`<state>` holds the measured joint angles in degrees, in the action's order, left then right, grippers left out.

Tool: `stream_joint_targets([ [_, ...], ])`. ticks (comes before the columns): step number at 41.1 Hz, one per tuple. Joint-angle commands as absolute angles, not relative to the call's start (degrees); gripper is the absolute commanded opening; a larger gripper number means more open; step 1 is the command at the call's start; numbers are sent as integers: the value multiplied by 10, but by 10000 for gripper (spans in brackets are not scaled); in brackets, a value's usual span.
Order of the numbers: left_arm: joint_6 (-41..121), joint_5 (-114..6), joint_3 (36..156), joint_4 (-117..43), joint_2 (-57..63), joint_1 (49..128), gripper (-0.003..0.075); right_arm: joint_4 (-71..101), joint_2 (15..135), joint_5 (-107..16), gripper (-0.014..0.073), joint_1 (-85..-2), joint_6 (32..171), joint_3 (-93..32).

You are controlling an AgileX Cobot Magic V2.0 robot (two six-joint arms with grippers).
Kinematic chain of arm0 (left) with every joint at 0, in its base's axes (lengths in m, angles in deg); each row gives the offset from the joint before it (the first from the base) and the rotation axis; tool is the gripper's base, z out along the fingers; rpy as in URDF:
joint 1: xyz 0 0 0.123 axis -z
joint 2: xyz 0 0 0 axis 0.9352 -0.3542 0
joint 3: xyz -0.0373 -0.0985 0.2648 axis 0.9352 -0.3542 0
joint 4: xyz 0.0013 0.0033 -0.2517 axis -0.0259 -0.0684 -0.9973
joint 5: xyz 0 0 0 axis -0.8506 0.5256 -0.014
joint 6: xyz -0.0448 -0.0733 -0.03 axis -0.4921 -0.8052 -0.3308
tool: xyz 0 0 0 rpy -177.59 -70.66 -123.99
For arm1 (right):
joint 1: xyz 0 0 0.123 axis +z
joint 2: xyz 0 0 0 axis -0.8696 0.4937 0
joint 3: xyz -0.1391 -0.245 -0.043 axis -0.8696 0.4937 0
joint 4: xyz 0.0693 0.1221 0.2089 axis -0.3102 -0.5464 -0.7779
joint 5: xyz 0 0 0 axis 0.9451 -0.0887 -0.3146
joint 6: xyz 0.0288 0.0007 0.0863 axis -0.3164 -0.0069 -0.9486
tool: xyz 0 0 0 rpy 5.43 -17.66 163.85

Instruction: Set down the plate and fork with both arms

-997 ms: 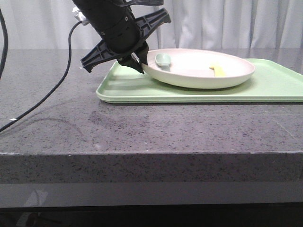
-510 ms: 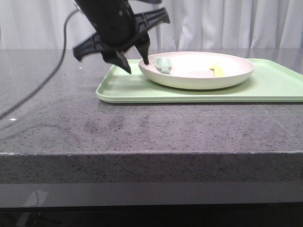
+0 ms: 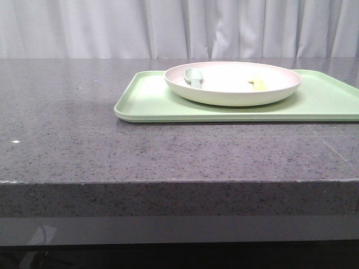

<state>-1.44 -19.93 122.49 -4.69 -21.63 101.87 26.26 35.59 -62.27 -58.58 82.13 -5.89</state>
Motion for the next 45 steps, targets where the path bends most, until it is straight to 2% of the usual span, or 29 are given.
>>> stream_joint_targets([
  [1,81,-249,1198,-153,-136,988,295,260,366,-581,488,-590,825,-76],
  [8,83,-291,1093,-186,-27,954,295,259,366,-578,488,-590,825,-76],
  [21,82,-371,905,-218,137,951,295,241,366,-579,488,-590,825,-76],
  [27,82,-371,889,-218,162,951,295,204,380,-600,488,-590,825,-91],
  [32,82,-372,889,-218,162,951,295,191,435,-691,488,-586,832,-154],
  [37,82,-372,889,-218,158,951,295,162,508,-785,488,-569,909,-218],
  [45,82,-373,889,-218,150,951,295,69,615,-867,488,-525,1030,-292],
])
